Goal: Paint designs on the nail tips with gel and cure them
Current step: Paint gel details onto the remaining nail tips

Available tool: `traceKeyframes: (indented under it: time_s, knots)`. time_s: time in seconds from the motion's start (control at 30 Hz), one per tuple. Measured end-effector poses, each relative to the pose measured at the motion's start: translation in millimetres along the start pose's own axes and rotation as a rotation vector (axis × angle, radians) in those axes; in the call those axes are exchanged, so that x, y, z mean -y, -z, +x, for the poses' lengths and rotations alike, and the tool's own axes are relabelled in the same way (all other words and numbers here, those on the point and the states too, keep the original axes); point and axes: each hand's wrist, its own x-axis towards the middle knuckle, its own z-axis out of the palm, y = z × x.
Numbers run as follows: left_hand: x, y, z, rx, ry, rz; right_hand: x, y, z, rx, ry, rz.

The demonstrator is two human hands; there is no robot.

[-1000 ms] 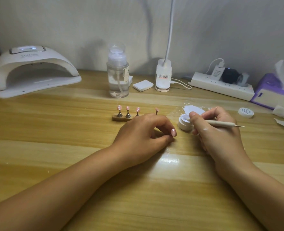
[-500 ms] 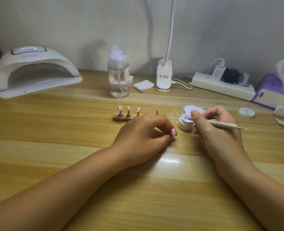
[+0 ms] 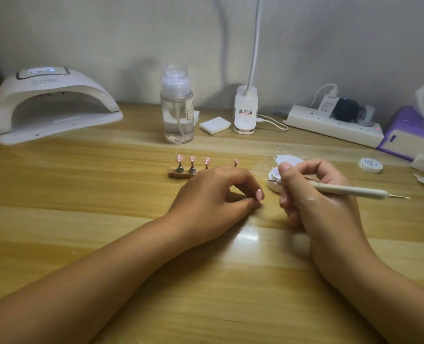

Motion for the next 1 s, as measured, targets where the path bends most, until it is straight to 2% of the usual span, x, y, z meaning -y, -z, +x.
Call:
traceKeyframes:
  time_s: [0.07,0.57,1.0]
  knots:
    - [0.2,-0.2,0.1,-0.001,-0.001,-0.004,-3.6,0.7,2.0,-0.01,-0.047,0.002]
    - [1.8,-0.9,0.9,-0.006,-0.001,0.024,-10.2,-1.4,5.9,0.029,-0.022,-0.187]
    - [2.8,-1.6,1.1,-0.018,0.0,0.02,-12.9,-0.5,6.5,0.044,0.0,-0.201]
